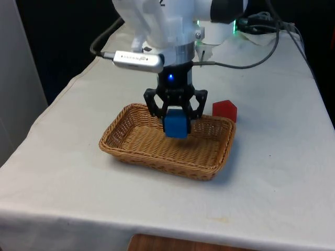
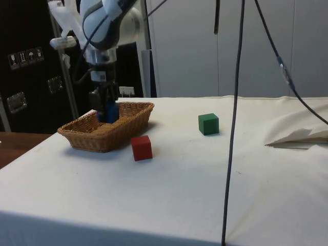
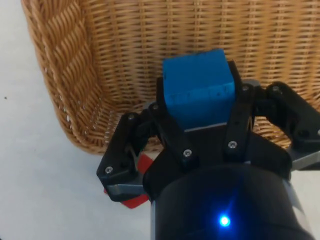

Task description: Pick up the blue cube and place it into the basket.

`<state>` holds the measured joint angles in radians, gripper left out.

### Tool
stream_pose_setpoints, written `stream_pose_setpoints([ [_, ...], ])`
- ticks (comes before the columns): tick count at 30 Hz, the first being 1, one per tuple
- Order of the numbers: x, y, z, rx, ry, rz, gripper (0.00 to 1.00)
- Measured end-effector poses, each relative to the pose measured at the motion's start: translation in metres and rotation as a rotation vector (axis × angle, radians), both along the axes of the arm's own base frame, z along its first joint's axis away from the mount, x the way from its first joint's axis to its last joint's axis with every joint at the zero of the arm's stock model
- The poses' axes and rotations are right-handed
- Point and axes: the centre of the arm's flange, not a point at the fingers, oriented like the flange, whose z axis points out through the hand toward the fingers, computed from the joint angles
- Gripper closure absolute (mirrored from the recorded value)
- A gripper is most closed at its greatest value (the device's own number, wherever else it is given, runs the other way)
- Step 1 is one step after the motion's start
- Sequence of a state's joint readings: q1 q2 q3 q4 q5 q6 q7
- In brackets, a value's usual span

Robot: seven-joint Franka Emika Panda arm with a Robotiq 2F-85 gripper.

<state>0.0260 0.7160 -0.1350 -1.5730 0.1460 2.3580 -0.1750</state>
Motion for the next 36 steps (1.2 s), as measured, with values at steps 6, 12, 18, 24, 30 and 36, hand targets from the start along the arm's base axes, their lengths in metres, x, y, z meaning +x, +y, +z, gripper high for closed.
stream_pose_setpoints([
  [6,0.001,0.000,-0.018,-0.004,0.008,-0.001,0.99],
  [12,0.003,0.000,-0.039,-0.009,0.014,-0.006,0.99],
  [18,0.006,0.000,-0.044,-0.012,0.013,-0.011,0.99],
  [24,0.006,0.000,-0.044,-0.012,0.013,-0.011,0.73],
  [30,0.006,0.000,-0.043,-0.012,0.011,-0.012,0.06],
  [36,0.006,0.000,-0.043,-0.012,0.011,-0.012,0.00],
])
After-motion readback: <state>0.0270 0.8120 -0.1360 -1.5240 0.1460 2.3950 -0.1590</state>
